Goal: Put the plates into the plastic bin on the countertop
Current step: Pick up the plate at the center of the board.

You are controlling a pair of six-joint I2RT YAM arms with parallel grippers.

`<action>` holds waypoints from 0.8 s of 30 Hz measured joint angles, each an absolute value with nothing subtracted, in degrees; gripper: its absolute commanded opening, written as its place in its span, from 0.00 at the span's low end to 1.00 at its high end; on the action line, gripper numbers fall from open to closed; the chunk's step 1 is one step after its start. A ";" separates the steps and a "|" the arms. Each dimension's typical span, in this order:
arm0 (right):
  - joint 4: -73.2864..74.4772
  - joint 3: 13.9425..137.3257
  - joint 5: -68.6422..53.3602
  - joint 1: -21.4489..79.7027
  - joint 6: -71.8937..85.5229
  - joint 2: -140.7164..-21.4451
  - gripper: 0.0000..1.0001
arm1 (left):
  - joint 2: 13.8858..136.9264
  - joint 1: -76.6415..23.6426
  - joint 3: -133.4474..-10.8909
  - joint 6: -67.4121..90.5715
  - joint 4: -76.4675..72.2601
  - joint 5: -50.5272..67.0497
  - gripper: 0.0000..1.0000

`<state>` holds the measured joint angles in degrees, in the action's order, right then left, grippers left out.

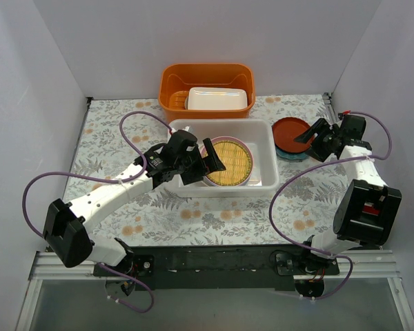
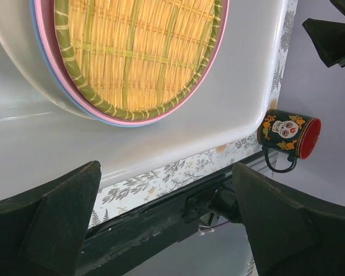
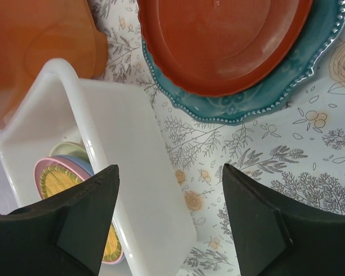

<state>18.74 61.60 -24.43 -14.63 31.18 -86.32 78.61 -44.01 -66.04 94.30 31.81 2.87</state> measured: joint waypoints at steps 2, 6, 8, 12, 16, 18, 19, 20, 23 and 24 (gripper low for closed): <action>17.37 61.28 -23.86 -14.63 31.99 -86.72 0.77 | 78.61 -44.01 -66.04 94.28 31.38 2.94 0.98; 15.33 61.28 -22.44 -14.63 33.26 -89.62 0.76 | 78.61 -44.01 -65.95 94.26 31.18 3.01 0.98; 14.85 61.28 -21.67 -14.63 33.63 -91.70 0.76 | 78.61 -44.01 -65.58 94.28 31.03 2.98 0.98; 14.55 61.28 -20.93 -14.63 34.33 -94.72 0.74 | 78.61 -44.01 -64.01 94.28 31.07 2.92 0.98; 13.28 61.89 -20.93 -14.72 35.09 -97.60 0.71 | 78.65 -44.01 -63.44 94.28 31.31 2.83 0.98; 12.86 62.92 -20.93 -14.83 35.75 -99.39 0.71 | 78.72 -44.01 -63.44 94.24 31.31 2.76 0.98; 12.62 63.46 -20.95 -14.92 35.88 -100.18 0.71 | 78.83 -44.01 -63.48 94.08 31.46 2.66 0.98; 12.38 64.07 -20.95 -15.03 36.03 -100.99 0.71 | 79.02 -44.01 -63.55 93.89 31.70 2.44 0.98; 11.57 65.54 -21.10 -15.42 36.29 -102.98 0.70 | 80.07 -44.01 -64.10 93.38 32.97 1.63 0.98; 11.40 65.87 -21.15 -15.57 36.45 -103.46 0.70 | 80.49 -44.01 -64.36 93.23 33.34 1.26 0.98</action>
<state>11.40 65.87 -21.15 -15.57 36.45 -103.46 80.49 -44.01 -64.36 93.23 33.34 1.26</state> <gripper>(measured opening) 0.704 0.982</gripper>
